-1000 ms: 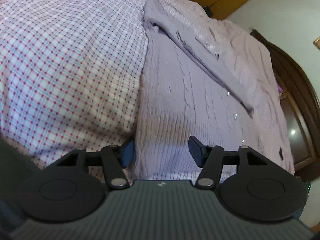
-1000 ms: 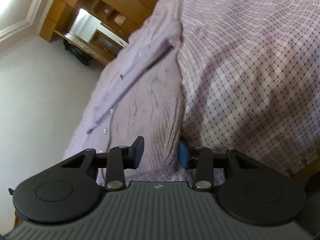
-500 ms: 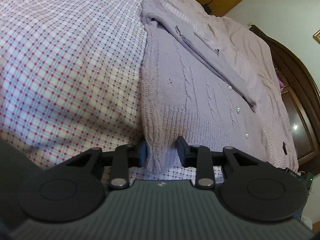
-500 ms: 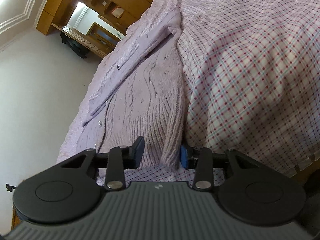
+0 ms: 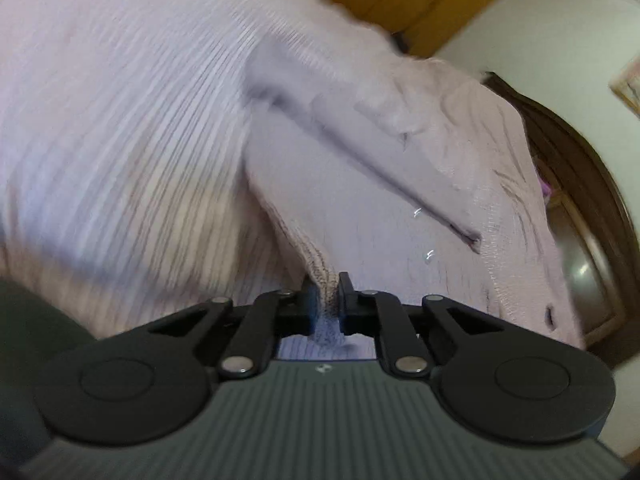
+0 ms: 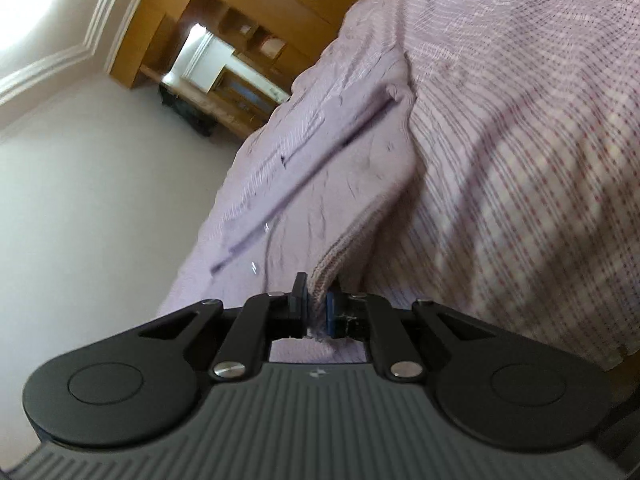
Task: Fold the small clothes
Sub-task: 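Close both grippers on the cardigan hem edge, then lift the hem with both grippers and fold it over the cardigan body, then open both grippers and withdraw them up from the folded cardigan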
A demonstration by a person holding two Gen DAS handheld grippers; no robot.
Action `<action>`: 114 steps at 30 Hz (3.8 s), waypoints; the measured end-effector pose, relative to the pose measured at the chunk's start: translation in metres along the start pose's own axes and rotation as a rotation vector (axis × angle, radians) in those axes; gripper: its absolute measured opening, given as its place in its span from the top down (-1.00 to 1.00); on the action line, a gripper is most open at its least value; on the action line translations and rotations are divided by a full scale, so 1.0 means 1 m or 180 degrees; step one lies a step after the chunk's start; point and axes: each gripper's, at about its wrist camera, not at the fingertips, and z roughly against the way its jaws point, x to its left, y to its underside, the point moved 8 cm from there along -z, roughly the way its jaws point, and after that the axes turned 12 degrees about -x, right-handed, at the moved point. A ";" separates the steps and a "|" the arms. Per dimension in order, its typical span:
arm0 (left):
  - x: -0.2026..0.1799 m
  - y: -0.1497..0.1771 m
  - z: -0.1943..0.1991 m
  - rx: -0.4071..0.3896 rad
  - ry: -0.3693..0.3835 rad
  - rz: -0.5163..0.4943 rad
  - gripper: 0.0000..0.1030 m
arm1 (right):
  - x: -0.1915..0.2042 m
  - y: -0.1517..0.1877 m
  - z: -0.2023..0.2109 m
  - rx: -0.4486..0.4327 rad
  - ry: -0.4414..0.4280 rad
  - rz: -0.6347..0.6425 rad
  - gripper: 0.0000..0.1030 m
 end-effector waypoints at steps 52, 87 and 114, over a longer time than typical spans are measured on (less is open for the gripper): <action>-0.068 -0.216 -0.090 -0.0647 -0.0113 -0.0482 0.78 | 0.144 -0.205 -0.147 -0.0305 0.0118 0.0972 0.85; 0.030 -0.187 -0.246 -0.0260 -0.0614 -0.0210 0.61 | -0.035 -0.214 -0.299 -0.0424 0.0882 0.0714 -0.18; -0.016 -0.158 -0.239 0.0058 -0.0864 -0.1167 0.39 | -0.015 -0.172 -0.296 -0.0253 0.1033 0.1384 0.12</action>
